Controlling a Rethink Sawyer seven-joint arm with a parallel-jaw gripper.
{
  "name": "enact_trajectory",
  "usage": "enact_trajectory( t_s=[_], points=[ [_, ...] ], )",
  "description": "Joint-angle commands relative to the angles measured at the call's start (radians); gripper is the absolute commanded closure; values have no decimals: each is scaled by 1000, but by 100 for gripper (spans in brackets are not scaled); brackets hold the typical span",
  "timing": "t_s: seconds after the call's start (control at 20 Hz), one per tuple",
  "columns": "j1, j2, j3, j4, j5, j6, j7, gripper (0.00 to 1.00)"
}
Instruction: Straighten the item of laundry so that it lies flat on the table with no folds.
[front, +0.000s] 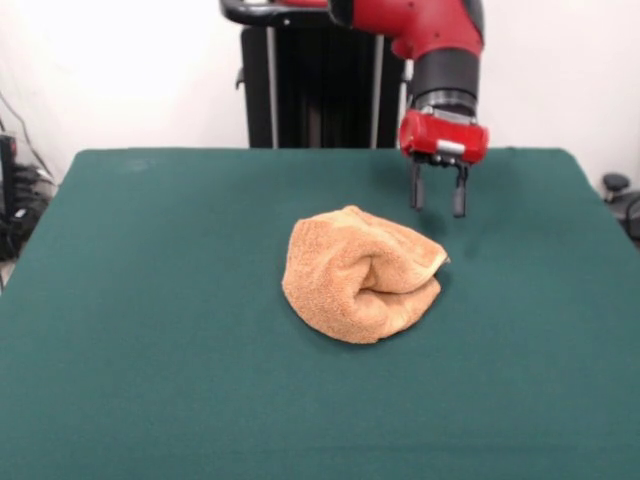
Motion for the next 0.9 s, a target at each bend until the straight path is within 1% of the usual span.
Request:
enact_trajectory(
  t_s=[0.05,0.2,0.35,0.55,0.75,0.9],
  points=[
    [40,63,23,-197,18,76,53,0],
    [45,69,25,-217,28,77,61,0],
    [57,87,24,-242,58,65,61,0],
    [44,99,3,-240,4,13,87,0],
    [51,84,-16,-221,15,-42,96,0],
    [52,88,-36,-210,17,-57,93,0]
  ],
)
